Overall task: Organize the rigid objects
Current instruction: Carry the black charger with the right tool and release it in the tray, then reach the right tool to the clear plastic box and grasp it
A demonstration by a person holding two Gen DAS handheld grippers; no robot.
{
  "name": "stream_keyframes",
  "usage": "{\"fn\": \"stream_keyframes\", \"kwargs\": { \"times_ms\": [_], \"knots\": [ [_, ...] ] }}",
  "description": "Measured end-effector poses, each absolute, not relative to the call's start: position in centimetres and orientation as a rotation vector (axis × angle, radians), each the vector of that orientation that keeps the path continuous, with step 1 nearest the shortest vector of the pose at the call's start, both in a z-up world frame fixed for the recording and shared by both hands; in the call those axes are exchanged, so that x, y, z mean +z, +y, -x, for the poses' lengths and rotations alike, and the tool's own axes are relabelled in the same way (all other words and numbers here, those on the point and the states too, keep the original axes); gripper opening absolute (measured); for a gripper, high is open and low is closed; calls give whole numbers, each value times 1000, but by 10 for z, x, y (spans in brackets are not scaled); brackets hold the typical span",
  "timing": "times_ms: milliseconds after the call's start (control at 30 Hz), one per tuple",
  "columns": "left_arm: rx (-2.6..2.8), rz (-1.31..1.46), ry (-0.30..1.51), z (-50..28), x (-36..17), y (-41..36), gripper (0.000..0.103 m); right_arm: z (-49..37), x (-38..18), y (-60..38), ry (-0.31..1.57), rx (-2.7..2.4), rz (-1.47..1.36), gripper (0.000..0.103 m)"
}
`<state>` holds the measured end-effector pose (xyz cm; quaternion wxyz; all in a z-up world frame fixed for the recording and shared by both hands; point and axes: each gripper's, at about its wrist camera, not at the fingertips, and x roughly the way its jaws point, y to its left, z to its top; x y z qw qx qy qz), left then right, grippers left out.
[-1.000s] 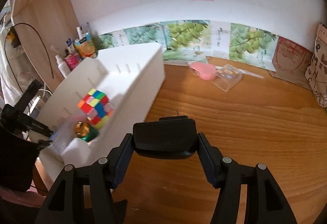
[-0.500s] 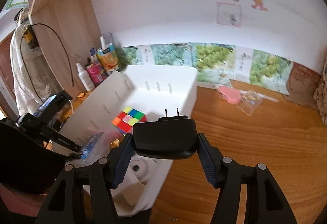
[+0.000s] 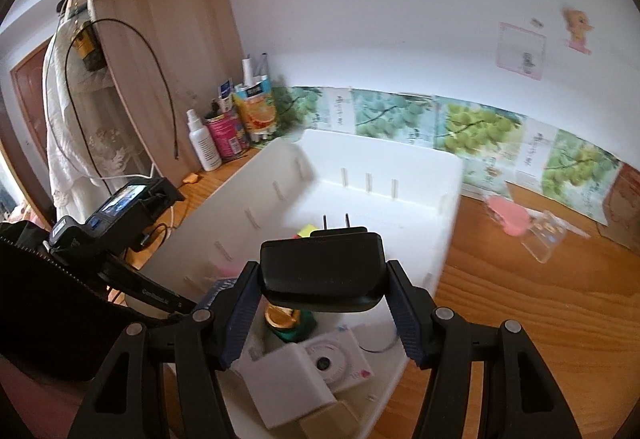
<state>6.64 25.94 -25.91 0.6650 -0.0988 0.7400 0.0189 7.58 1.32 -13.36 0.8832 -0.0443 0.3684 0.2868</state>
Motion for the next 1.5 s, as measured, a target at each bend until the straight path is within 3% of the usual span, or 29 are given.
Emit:
{"fn": "stream_keyframes", "kwargs": {
  "times_ms": [233,367,767,1500],
  "knots": [
    [42,215,1675,-68,-260,255,24,-75,-136,31,755,666,110,63],
    [56,224,1676,-69,-260,253,24,-73,-135,32,753,670,121,70],
    [112,257,1664,-65,-261,254,24,-77,-128,4,733,630,138,80],
    [213,369,1604,-52,-253,265,24,-117,-102,-102,698,408,239,82]
  ]
}}
